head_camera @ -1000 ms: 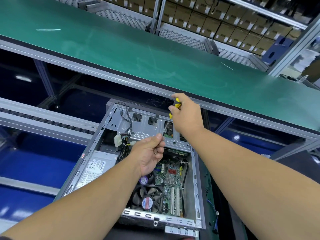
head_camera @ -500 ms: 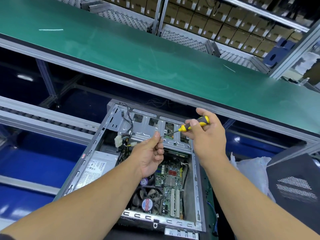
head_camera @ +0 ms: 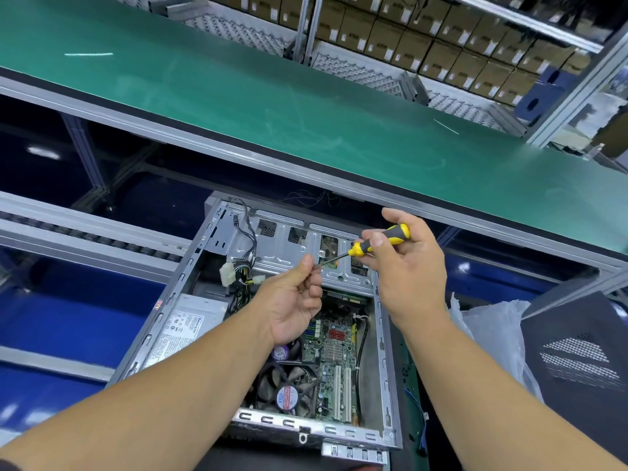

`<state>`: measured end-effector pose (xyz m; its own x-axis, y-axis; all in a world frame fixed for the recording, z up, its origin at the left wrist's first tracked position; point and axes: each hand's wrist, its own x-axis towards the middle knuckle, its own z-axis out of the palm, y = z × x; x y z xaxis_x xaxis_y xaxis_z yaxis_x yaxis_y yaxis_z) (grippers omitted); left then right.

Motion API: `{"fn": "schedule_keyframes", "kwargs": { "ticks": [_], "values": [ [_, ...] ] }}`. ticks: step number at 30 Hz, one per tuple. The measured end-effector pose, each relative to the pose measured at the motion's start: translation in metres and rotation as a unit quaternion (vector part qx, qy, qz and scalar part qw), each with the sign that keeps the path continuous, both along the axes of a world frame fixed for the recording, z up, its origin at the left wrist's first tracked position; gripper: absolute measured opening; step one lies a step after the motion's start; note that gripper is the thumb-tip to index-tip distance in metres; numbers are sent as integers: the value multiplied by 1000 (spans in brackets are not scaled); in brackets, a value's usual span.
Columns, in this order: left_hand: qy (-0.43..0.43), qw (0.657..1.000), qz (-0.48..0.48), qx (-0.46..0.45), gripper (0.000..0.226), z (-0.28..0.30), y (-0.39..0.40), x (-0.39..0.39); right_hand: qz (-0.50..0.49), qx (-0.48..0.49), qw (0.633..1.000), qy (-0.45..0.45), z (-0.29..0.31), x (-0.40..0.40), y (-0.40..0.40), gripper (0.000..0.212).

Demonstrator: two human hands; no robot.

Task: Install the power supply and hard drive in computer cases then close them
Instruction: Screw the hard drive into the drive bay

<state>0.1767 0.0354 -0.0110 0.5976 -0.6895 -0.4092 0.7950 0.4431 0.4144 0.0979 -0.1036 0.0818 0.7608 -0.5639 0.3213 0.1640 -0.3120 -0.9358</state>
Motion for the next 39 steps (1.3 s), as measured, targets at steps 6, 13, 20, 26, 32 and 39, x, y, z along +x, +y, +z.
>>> {"fn": "schedule_keyframes", "kwargs": {
  "ticks": [6, 13, 20, 26, 32, 39],
  "values": [
    [-200, 936, -89, 278, 72, -6, 1, -11, -86, -117, 988, 59, 13, 16, -44, 31],
    [-156, 911, -149, 352, 17, -24, -9, -10, -90, -224, 955, 174, 7, 31, -81, 35],
    [-57, 964, -126, 228, 35, -32, -17, 1, -77, -269, 939, 202, -3, 34, -81, 38],
    [-66, 968, -122, 211, 42, -33, -22, 3, -74, -298, 927, 215, -4, 38, -84, 37],
    [-100, 961, -128, 224, 46, -34, -21, 1, -79, -327, 915, 224, 0, 44, -82, 45],
    [-106, 959, -129, 230, 47, -32, -20, 1, -105, -361, 901, 216, 0, 46, -83, 52]
  ]
}}
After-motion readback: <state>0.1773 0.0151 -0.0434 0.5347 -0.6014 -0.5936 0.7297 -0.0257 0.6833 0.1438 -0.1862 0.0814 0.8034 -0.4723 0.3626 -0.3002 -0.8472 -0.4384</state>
